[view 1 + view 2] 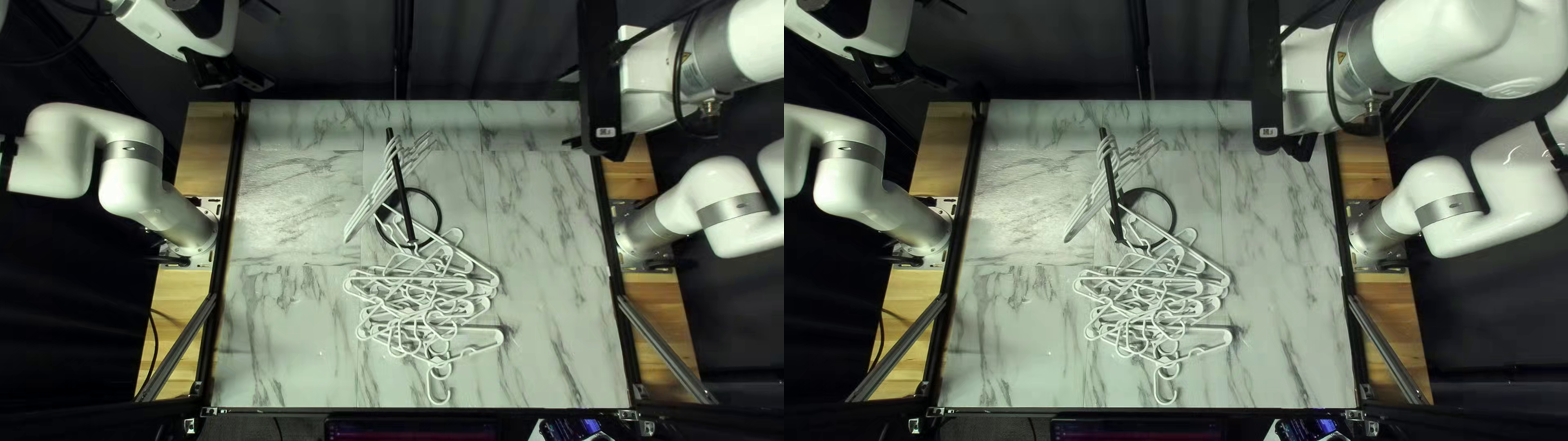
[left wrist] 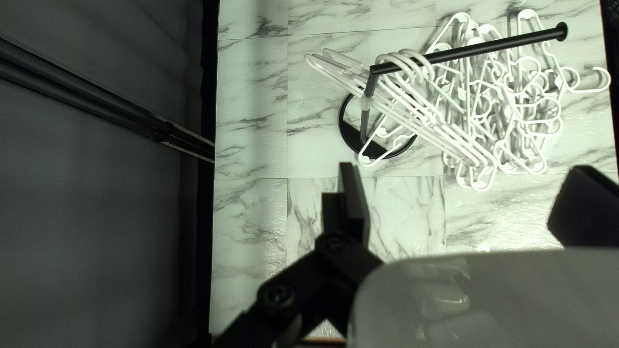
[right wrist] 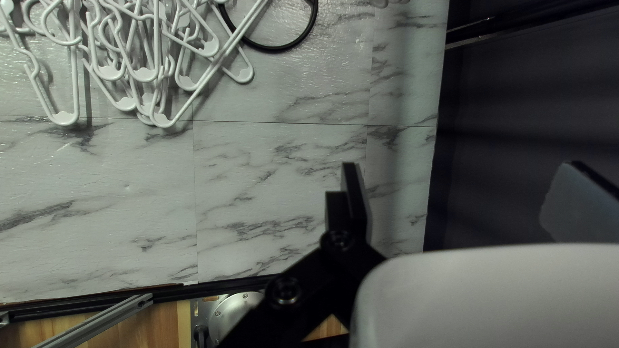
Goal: Remove hangers from rack and place onto table
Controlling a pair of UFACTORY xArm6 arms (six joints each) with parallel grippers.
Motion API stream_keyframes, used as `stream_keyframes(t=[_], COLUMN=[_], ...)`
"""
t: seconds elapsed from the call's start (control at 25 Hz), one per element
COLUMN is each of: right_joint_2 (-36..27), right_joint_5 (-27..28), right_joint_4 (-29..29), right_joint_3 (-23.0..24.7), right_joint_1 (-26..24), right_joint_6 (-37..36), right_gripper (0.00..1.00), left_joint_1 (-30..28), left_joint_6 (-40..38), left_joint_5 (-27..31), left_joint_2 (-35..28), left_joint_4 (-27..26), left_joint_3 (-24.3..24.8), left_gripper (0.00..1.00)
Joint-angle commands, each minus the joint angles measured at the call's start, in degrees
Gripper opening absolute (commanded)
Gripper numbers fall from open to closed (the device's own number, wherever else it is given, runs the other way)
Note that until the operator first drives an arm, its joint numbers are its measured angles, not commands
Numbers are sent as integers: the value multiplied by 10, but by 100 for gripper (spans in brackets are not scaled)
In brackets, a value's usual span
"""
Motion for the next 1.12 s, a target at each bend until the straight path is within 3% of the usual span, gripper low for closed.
stream_keyframes(t=[0.04, 0.52, 0.64, 0.84, 0.96, 1.12], right_joint_2=[0, 0, 0, 0, 0, 0], right_joint_5=[0, 0, 0, 0, 0, 0], right_joint_4=[0, 0, 0, 0, 0, 0], right_joint_3=[0, 0, 0, 0, 0, 0], right_joint_1=[0, 0, 0, 0, 0, 0], right_joint_6=[0, 0, 0, 0, 0, 0], right_gripper=[100, 100, 100, 100, 100, 100], left_joint_1=[0, 1, -73, -261, -323, -361], left_joint_6=[0, -7, -102, -309, -393, -470], left_joint_5=[0, -5, -11, 2, -16, -34], left_joint_2=[0, -3, -1, 27, 68, 129], left_joint_4=[0, -7, 33, 119, 138, 145], left_joint_3=[0, 13, 52, 87, 114, 137], left_gripper=[100, 100, 100, 100, 100, 100])
